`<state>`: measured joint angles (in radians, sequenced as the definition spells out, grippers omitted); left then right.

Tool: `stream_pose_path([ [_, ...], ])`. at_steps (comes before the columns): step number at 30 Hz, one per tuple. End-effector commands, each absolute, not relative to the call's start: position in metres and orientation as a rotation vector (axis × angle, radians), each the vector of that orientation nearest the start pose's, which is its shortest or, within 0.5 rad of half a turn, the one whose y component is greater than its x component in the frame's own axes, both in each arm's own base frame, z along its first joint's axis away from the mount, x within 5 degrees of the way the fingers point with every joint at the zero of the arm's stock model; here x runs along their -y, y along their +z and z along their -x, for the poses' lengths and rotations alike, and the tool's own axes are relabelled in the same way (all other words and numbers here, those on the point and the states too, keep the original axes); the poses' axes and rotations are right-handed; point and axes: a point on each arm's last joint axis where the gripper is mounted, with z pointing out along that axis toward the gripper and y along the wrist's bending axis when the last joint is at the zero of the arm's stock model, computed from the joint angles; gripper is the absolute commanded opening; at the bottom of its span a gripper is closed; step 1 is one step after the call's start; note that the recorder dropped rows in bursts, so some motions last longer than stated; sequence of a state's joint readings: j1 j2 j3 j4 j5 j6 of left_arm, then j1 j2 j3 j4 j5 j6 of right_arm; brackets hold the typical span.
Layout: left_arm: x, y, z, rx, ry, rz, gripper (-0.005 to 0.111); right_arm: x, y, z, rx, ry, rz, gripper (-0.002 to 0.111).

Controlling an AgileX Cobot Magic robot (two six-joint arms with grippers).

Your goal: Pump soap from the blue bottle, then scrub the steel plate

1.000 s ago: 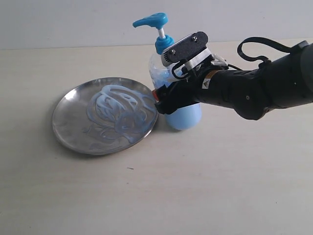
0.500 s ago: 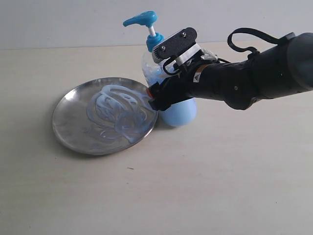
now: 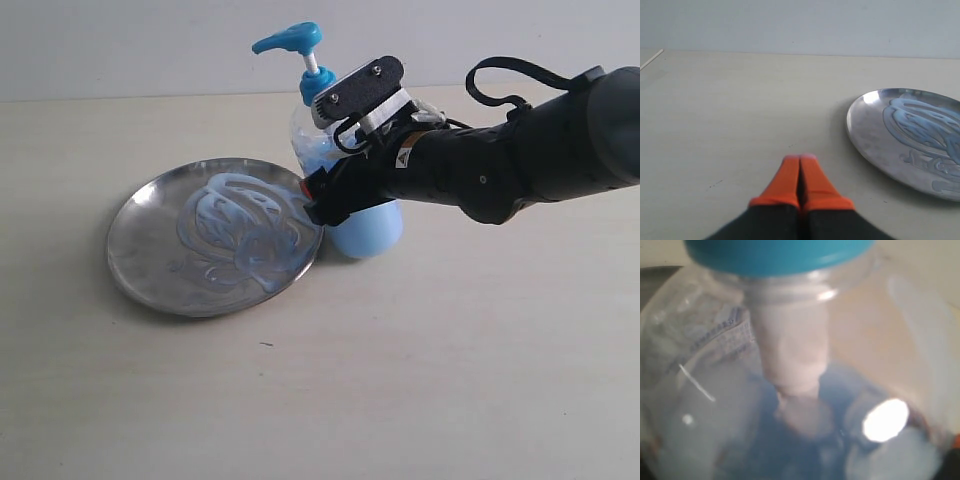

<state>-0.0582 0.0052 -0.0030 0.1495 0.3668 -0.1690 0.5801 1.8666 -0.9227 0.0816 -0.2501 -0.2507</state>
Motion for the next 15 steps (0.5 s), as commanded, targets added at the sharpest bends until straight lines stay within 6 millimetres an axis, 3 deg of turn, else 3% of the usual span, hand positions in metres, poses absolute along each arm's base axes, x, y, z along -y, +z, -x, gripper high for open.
stream_pose_path([
  [1, -0.0018, 0.1815, -0.0534, -1.835, -0.006, 0.002, 0.0, -0.2147, 0.1653, -0.3193, -1.901, 0.198, 0.827, 0.0],
  [15, -0.0018, 0.1813, -0.0533, -1.837, -0.006, 0.002, 0.0, -0.2186, 0.1602, -0.3227, -1.93, 0.171, 0.848, 0.0],
])
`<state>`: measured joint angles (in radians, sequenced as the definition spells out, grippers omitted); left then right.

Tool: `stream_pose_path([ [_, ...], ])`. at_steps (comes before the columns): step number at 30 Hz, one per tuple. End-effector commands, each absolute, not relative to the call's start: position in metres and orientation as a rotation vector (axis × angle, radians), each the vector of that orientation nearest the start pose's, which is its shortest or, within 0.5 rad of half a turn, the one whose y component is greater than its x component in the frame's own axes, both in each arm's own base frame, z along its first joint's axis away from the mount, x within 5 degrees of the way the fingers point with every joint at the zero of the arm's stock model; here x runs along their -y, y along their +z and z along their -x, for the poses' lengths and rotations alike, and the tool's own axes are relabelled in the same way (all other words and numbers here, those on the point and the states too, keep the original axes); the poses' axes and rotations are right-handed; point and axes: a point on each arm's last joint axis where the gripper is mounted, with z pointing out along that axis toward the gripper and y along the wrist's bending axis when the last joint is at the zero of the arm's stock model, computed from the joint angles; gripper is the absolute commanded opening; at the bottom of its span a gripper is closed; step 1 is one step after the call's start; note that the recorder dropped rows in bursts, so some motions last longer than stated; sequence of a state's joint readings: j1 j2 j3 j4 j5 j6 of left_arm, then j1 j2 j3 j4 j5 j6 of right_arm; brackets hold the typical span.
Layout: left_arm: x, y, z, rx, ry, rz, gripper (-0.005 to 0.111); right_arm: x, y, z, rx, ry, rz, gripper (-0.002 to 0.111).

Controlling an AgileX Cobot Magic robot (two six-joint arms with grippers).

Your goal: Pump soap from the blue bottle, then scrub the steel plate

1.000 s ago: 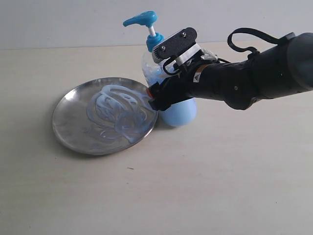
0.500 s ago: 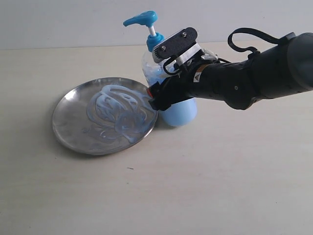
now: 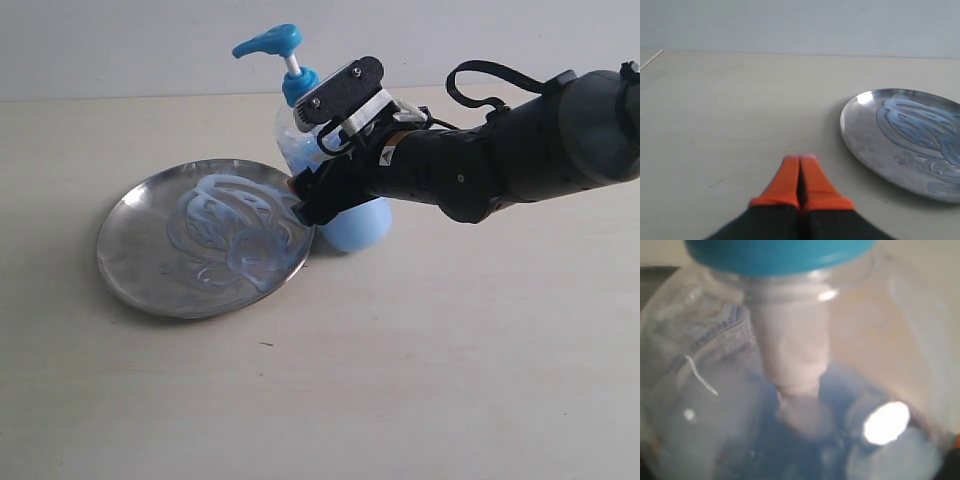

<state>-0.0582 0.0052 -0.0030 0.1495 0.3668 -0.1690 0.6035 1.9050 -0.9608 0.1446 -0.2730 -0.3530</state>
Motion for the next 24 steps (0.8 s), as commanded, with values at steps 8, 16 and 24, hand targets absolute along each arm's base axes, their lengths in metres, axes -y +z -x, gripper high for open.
stream_pose_path([
  [8, -0.002, 0.192, -0.053, -1.822, -0.006, 0.004, 0.0, -0.219, 0.16, -0.323, -1.932, 0.172, 0.849, 0.0],
  [16, -0.001, 0.233, -0.065, -1.841, -0.005, 0.003, 0.0, -0.218, 0.159, -0.322, -1.945, 0.172, 0.855, 0.0],
  [24, 0.0, 0.284, -0.091, -1.86, -0.004, 0.003, 0.0, -0.218, 0.159, -0.322, -1.948, 0.17, 0.86, 0.0],
])
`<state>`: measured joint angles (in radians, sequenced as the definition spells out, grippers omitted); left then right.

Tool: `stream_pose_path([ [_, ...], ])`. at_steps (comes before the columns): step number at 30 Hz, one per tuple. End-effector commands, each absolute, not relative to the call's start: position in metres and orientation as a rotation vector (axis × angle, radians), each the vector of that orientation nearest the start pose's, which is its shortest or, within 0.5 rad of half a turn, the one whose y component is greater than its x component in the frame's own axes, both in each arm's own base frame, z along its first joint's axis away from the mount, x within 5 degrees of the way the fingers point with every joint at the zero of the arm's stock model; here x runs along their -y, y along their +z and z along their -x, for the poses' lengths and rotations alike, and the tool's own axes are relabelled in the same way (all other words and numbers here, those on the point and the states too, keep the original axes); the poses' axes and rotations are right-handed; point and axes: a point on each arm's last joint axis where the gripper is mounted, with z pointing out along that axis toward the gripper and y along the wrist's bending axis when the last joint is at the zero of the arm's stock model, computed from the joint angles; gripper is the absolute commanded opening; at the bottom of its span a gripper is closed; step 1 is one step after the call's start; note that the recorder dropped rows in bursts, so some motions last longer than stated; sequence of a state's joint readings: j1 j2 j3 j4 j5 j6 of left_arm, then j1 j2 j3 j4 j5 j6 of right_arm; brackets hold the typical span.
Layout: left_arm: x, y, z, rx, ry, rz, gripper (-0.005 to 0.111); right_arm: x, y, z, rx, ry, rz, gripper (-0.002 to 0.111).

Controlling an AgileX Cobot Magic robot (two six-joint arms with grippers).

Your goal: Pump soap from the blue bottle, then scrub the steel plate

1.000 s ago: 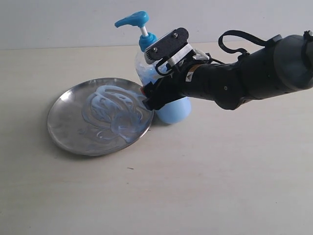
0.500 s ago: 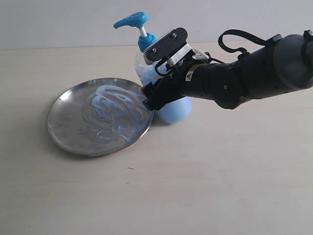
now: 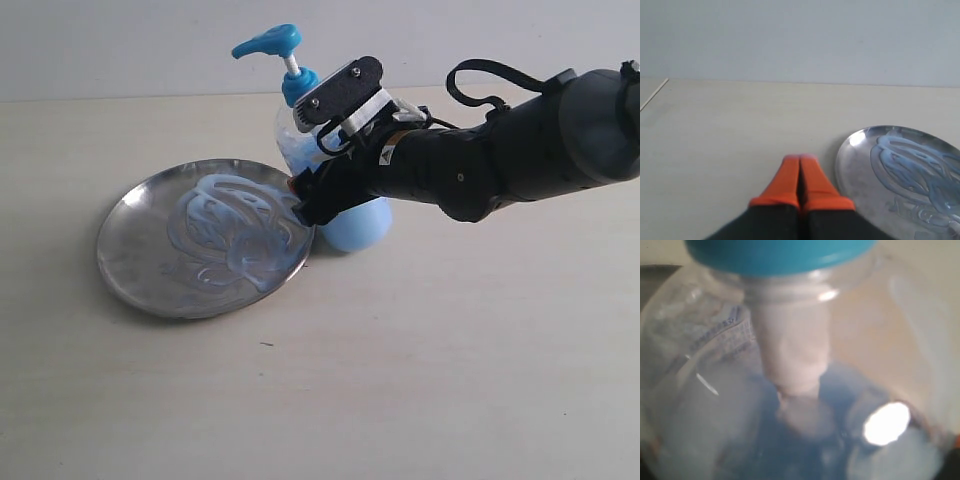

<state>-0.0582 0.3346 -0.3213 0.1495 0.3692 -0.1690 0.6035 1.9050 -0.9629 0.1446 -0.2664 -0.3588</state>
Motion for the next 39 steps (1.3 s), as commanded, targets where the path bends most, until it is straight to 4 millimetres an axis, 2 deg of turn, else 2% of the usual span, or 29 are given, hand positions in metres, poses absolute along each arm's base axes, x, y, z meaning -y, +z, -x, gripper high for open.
stream_pose_path([
  [1, 0.001, 0.292, -0.097, -1.863, -0.005, 0.001, 0.0, -0.218, 0.159, -0.322, -1.941, 0.17, 0.857, 0.0],
  [4, 0.002, 0.306, -0.107, -1.866, -0.009, -0.005, 0.0, -0.218, 0.16, -0.322, -1.927, 0.16, 0.87, 0.0],
  [8, 0.017, 0.336, -0.127, -1.846, -0.082, -0.099, 0.0, -0.218, 0.16, -0.322, -1.926, 0.158, 0.872, 0.0],
  [12, 0.027, 0.354, -0.141, -1.832, -0.119, -0.146, 0.0, -0.218, 0.16, -0.322, -1.926, 0.158, 0.872, 0.0],
  [39, 0.027, 0.355, -0.142, -1.818, -0.123, -0.147, 0.0, -0.218, 0.159, -0.322, -1.932, 0.16, 0.867, 0.0],
])
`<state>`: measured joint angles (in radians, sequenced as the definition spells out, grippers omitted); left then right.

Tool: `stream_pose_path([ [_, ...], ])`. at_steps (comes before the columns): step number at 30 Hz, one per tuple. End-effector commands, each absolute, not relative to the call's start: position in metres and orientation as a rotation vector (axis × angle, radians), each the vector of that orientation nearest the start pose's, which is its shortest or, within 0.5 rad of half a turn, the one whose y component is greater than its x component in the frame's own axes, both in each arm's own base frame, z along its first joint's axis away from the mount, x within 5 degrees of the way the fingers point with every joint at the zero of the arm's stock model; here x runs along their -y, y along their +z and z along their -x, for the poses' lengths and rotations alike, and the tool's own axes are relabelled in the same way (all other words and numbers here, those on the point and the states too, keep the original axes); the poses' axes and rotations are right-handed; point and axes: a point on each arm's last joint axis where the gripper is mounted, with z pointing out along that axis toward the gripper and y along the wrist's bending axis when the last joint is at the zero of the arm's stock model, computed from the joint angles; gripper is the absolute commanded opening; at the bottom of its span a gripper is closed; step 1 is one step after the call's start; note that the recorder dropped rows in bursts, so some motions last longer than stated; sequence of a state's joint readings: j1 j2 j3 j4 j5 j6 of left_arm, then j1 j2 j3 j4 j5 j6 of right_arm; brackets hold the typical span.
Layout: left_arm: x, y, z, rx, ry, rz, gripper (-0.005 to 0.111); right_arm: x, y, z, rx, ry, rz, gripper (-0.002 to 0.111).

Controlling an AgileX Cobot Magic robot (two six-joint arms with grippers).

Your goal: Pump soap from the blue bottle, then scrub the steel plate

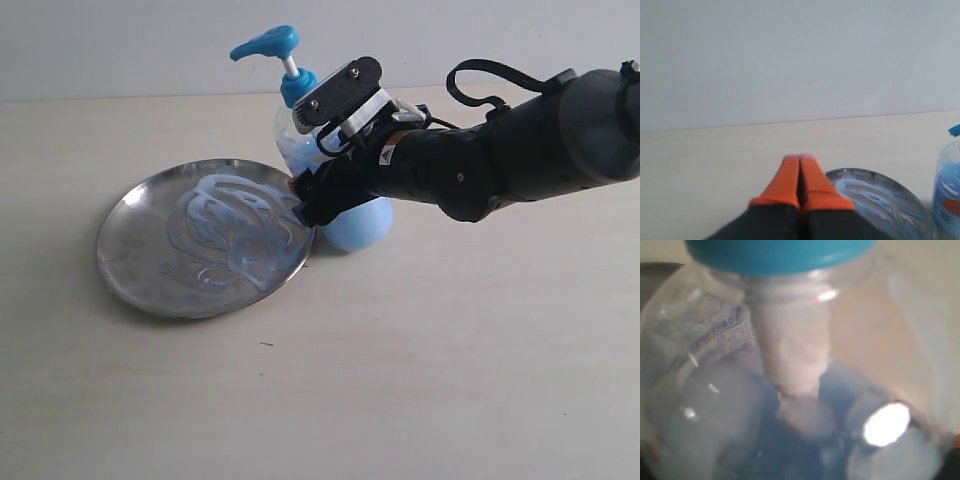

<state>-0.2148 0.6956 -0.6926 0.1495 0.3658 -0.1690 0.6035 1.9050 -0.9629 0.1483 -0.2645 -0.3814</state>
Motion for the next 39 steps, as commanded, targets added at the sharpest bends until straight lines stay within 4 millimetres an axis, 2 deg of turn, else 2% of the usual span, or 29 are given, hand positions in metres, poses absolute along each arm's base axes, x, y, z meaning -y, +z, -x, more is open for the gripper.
stream_pose_path([
  [1, 0.027, 0.353, -0.142, -1.822, -0.122, -0.148, 0.0, -0.218, 0.16, -0.322, -1.93, 0.16, 0.866, 0.0],
  [6, 0.031, 0.344, -0.154, -1.872, -0.15, -0.133, 0.0, -0.218, 0.16, -0.323, -1.928, 0.16, 0.862, 0.0],
  [12, 0.042, 0.332, -0.186, -1.987, -0.22, -0.101, 0.0, -0.218, 0.159, -0.322, -1.936, 0.162, 0.864, 0.0],
  [15, 0.054, 0.331, -0.203, -2.053, -0.232, -0.177, 0.0, -0.218, 0.159, -0.322, -1.939, 0.162, 0.862, 0.0],
  [19, 0.079, 0.34, -0.228, -2.132, -0.292, -0.345, 0.0, -0.218, 0.16, -0.323, -1.932, 0.161, 0.86, 0.0],
  [22, 0.097, 0.35, -0.245, -2.186, -0.404, -0.455, 0.0, -0.218, 0.16, -0.323, -1.932, 0.161, 0.86, 0.0],
  [26, 0.116, 0.364, -0.267, -2.204, -0.558, -0.512, 0.0, -0.218, 0.16, -0.323, -1.933, 0.162, 0.859, 0.0],
  [31, 0.128, 0.382, -0.289, -2.183, -0.642, -0.511, 0.0, -0.218, 0.16, -0.323, -1.932, 0.161, 0.86, 0.0],
  [39, 0.146, 0.389, -0.312, -2.18, -0.734, -0.597, 0.0, -0.218, 0.16, -0.323, -1.929, 0.162, 0.856, 0.0],
])
